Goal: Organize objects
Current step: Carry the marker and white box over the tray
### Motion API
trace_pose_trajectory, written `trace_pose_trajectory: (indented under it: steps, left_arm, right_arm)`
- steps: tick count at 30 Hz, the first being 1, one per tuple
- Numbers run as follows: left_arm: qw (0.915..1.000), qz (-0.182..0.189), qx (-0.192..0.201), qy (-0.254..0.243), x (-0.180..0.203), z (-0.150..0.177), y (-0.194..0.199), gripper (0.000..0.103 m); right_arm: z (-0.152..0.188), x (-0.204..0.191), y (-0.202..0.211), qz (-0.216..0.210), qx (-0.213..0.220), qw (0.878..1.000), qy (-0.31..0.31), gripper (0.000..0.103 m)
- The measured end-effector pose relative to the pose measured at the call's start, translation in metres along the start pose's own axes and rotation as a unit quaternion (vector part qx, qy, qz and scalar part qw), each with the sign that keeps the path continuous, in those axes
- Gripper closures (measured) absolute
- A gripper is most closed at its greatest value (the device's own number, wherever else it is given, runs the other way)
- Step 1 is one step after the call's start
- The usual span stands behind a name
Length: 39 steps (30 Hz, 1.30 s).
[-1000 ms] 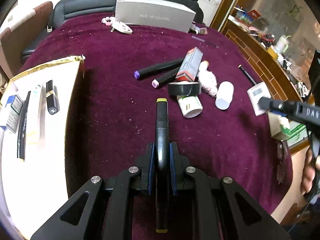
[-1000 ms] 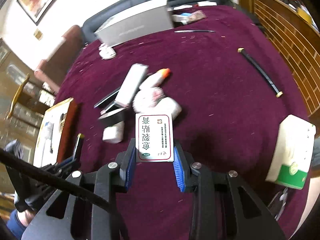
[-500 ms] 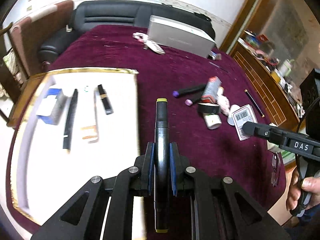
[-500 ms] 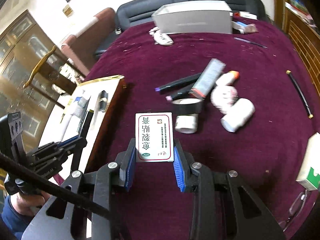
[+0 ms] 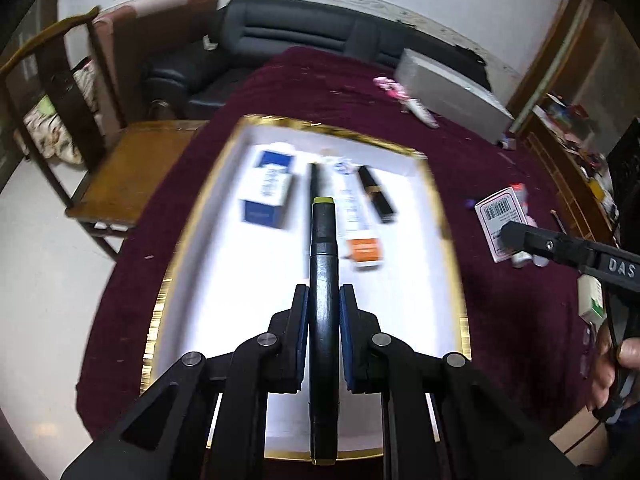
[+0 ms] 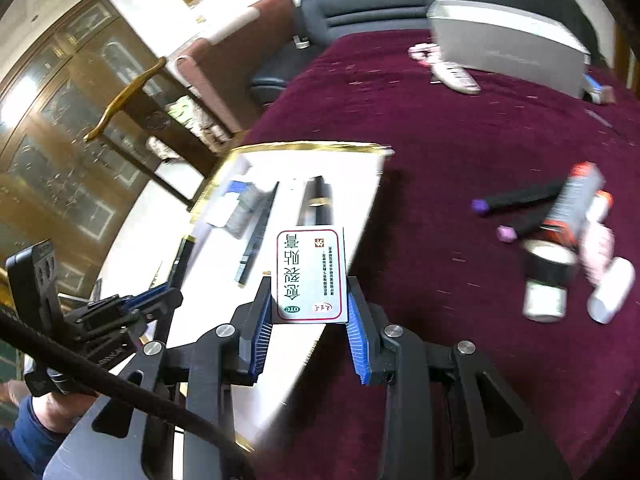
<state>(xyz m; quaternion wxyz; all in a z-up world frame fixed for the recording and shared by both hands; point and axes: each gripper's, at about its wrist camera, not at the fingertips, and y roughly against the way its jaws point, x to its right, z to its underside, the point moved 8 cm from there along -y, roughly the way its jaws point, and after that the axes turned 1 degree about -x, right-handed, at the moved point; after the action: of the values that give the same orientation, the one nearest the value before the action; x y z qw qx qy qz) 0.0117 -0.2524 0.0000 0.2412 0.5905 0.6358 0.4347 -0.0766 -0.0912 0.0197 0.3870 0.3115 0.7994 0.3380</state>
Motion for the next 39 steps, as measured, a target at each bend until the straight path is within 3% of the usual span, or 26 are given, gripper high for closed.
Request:
trace_pose_trajectory:
  steps: [8,14,23,31,39]
  left_arm:
    - [0.9998,-0.011,-0.01,0.015,-0.033,-0.005,-0.008,0.091]
    - [0.9996,-0.003,-0.017,0.023,-0.044,-0.008,-0.021,0.091]
    - [0.9992,-0.009,-0.031,0.022,-0.061,-0.004,-0.031,0.091]
    - [0.9989,-0.012,-0.041,0.02,-0.07,0.004,-0.034,0.091]
    - [0.9986,-0.011,-0.05,0.013,-0.067,0.013,-0.038,0.091]
  right_arm:
    - [0.006,-0.046,-0.059,-0.025,-0.055,0.998,0.017,0.071]
    - [0.014,-0.063,-0.084,-0.019,-0.09,0.995,0.034,0.071]
    - [0.004,-0.089,-0.113,-0.026,-0.108,0.993,0.047,0.071]
    - [-0.003,-0.092,-0.135,-0.035,-0.121,0.992,0.016,0.071]
    - [-0.006,-0.095,-0.148,-0.01,-0.119,0.993,0.02,0.071]
